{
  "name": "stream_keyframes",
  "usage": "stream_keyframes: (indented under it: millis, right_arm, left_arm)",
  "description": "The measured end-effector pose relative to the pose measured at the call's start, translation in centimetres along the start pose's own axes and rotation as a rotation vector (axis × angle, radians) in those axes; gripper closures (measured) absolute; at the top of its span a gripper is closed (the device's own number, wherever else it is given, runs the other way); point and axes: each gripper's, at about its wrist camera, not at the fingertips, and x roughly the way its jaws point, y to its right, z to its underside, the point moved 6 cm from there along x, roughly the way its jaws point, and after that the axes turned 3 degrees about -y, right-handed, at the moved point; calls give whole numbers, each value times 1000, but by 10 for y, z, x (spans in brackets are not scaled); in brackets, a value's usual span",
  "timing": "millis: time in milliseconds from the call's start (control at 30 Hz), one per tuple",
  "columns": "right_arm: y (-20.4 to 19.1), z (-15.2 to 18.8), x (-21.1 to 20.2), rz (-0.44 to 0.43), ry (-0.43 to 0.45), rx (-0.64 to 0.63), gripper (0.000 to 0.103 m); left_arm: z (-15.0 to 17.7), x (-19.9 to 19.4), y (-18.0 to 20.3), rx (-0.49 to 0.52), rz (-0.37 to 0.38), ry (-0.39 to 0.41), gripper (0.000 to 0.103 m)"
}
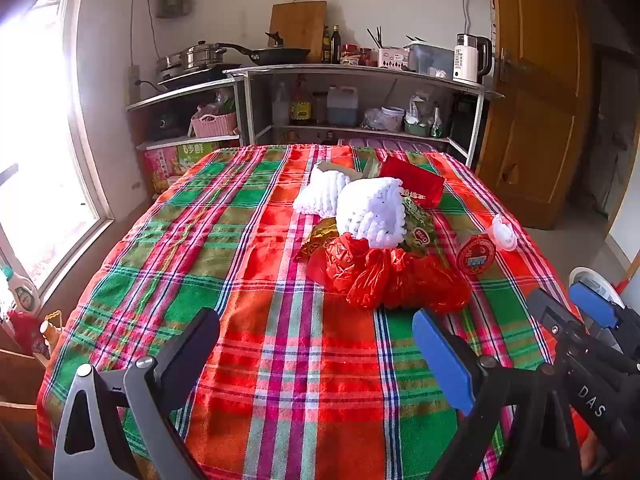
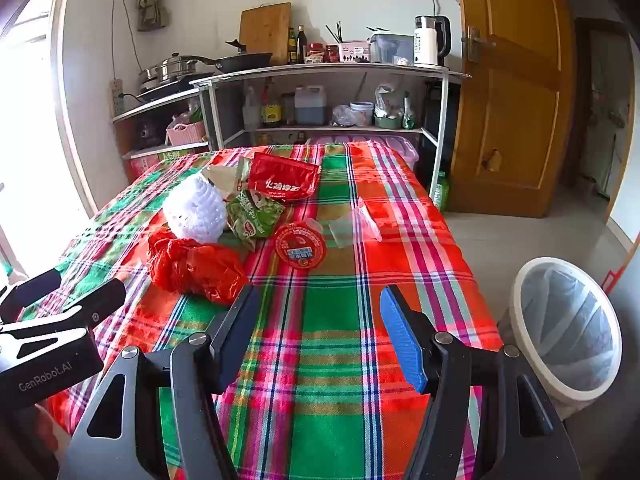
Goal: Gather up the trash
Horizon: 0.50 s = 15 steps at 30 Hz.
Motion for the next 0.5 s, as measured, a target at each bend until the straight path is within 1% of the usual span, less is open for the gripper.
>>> stream_keyframes:
  millis: [100,133,267,300,333,467,500]
  right_arm:
    - [-1,0,-2,-1,0,1,40]
    - [-1,0,-3,0,0,1,40]
    - [3,0,2,3,-6,7,40]
    - [3,0,5,4,-7,5,40]
    - [2,-1,-1,2,-6,2,40]
    - [1,-1,3,2,-6,2,40]
    - [3,-2,5,1,-8,4,40]
  left_arm:
    - [-2,2,1,-1,3,0,5]
    - [-2,1,0,-7,4,12,5]
    - [-4,3,1,-6,8,9,5]
    - [-1,0,-4,-5,11,10,5]
    - [-1,0,-4,-6,10,10,5]
    - [-3,0,-6,-6,12,11,5]
    - [-3,-1,-1,-5,5,12,5]
